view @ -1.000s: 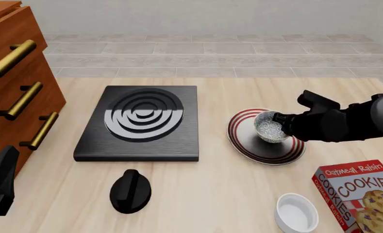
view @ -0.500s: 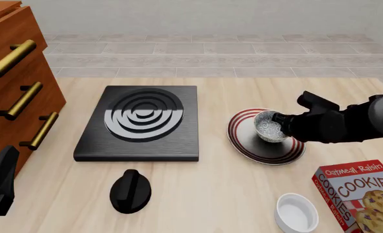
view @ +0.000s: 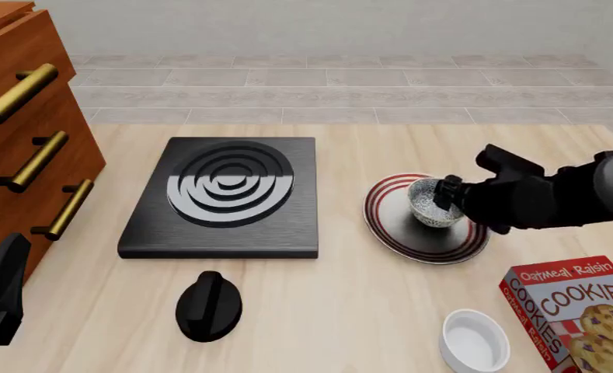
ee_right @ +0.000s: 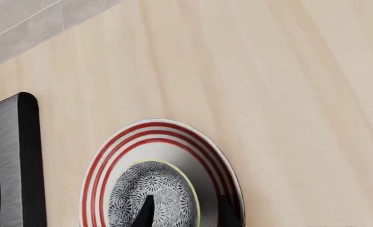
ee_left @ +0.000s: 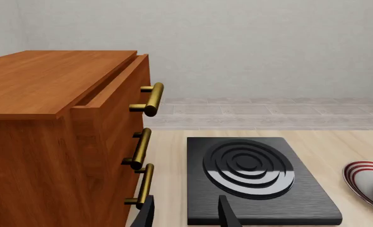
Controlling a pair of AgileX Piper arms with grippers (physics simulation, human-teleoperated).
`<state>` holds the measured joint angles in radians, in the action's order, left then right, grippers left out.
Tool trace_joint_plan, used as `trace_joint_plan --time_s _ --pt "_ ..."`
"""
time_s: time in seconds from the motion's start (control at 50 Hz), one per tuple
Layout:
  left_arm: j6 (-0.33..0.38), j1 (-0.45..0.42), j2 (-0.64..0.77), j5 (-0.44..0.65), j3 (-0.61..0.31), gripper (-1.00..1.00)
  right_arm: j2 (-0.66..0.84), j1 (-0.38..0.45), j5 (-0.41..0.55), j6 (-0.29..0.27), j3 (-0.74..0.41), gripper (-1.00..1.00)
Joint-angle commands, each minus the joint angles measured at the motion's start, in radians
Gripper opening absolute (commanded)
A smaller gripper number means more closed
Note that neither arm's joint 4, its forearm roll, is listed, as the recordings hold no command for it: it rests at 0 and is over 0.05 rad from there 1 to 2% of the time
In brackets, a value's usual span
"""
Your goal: Pick the akita bowl on the cookies box and place it on the plate.
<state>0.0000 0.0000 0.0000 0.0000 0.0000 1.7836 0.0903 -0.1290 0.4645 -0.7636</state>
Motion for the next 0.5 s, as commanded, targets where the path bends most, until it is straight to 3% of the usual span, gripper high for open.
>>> trace_joint_plan --time_s 0.02,0.28,0.44,0.5 --pt "0.0 0.0 0.0 0.0 0.0 1.0 -0.033 0.0 0.014 0.003 0.007 1.0" --pt "0.0 0.0 0.0 0.0 0.0 1.0 -0.183 -0.033 0.088 -0.027 0.017 1.0" --pt "0.0 0.0 0.0 0.0 0.0 1.0 -0.383 -0.048 0.184 -0.039 0.041 1.0" --pt "0.0 0.0 0.0 0.0 0.0 1.0 -0.522 -0.04 0.264 -0.051 0.045 1.0"
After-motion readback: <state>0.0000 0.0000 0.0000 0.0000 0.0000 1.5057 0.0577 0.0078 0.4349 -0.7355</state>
